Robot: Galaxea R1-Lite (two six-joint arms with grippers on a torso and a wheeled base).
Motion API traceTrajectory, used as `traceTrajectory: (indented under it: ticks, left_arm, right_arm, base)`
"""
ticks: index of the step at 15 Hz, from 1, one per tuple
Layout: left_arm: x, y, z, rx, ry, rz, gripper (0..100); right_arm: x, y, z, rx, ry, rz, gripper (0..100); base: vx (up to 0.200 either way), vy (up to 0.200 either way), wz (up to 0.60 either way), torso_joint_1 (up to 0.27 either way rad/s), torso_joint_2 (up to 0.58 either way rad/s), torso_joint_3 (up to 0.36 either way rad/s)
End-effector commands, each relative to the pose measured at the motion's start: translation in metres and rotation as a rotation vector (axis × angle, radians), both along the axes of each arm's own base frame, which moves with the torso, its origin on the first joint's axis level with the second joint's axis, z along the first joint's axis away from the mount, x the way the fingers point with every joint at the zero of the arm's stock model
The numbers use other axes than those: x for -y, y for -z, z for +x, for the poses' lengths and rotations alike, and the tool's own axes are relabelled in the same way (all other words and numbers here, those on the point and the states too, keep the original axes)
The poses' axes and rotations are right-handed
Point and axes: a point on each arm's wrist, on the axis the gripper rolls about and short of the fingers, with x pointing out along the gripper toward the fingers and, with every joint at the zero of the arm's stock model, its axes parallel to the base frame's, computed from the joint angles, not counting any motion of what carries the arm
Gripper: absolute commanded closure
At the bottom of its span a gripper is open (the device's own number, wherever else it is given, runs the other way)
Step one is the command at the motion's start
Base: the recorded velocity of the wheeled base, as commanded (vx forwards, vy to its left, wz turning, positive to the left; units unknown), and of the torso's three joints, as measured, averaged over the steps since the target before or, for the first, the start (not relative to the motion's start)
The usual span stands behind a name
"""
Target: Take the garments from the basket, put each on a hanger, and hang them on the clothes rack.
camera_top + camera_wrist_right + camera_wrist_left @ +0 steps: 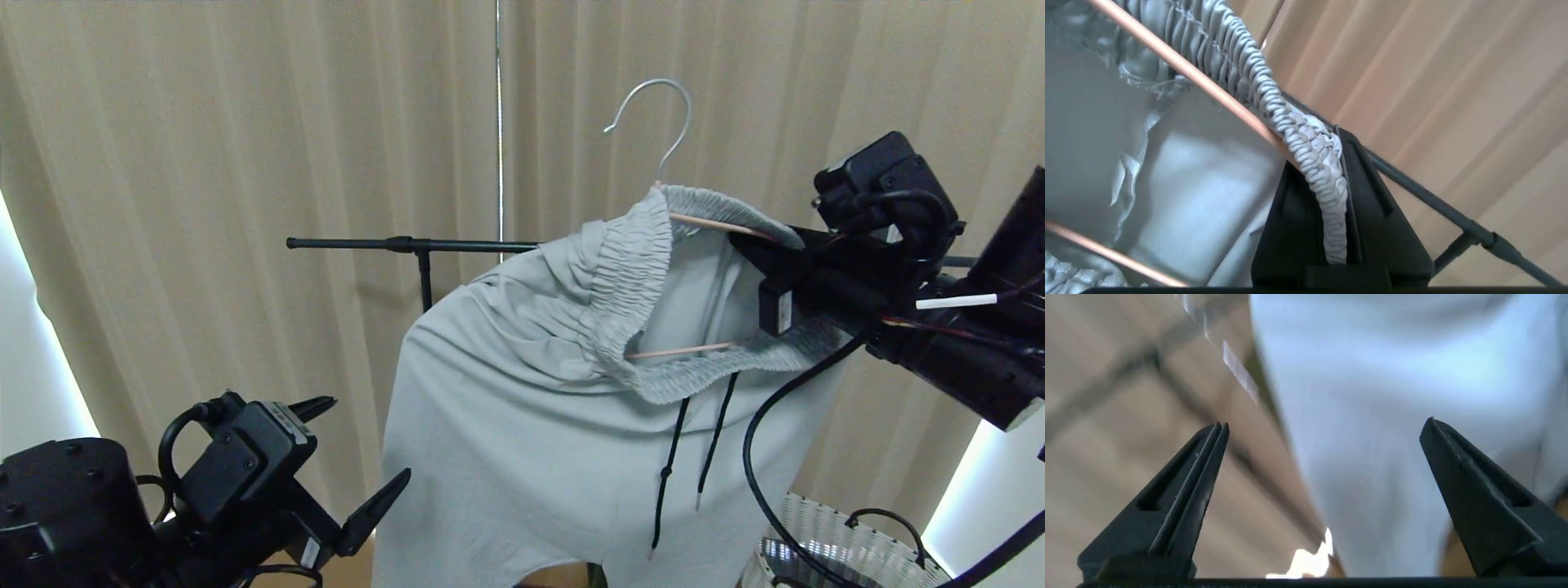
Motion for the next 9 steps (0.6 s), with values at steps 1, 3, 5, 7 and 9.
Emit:
traceTrajectory:
  ticks: [1, 3, 5, 7, 9]
  left_arm:
    - [-0.0064, 0.0129, 0.0089, -0.071, -0.056, -0.008, 0]
    - [-0.0035, 0.014, 0.0099, -0.075, 0.011, -0.049, 0]
    - [-0.0015, 0.0153, 0.0121, -0.082, 0.046, -0.055, 0]
    - [0.0, 0.0202, 0.0153, -0.103, 0.046, -0.045, 0]
    - [0.0, 0.0211, 0.0153, -0.107, 0.044, -0.042, 100]
  right_arm:
    - [0.0068, -0.0066, -0.0136, 0.022, -0.006, 0.022, 100]
    - [0.0072, -0.0073, -0.0143, 0.019, -0.006, 0.039, 100]
    - [0.0072, -0.0073, -0.0143, 0.018, -0.007, 0.042, 100]
    - [0.0074, -0.0089, -0.0158, 0.024, -0.011, 0.045, 100]
    - [0.0076, -0.0103, -0.0163, 0.028, -0.014, 0.047, 100]
  base:
    - [0.0, 0.0, 0.0, 0.0, 0.0, 0.0]
    - [0.0, 0.0, 0.0, 0.0, 0.0, 0.0]
    - [0.0, 0.0, 0.0, 0.0, 0.0, 0.0]
    - [0.0, 0.0, 0.0, 0.0, 0.0, 0.0]
    - [0.0, 0.0, 0.0, 0.0, 0.0, 0.0]
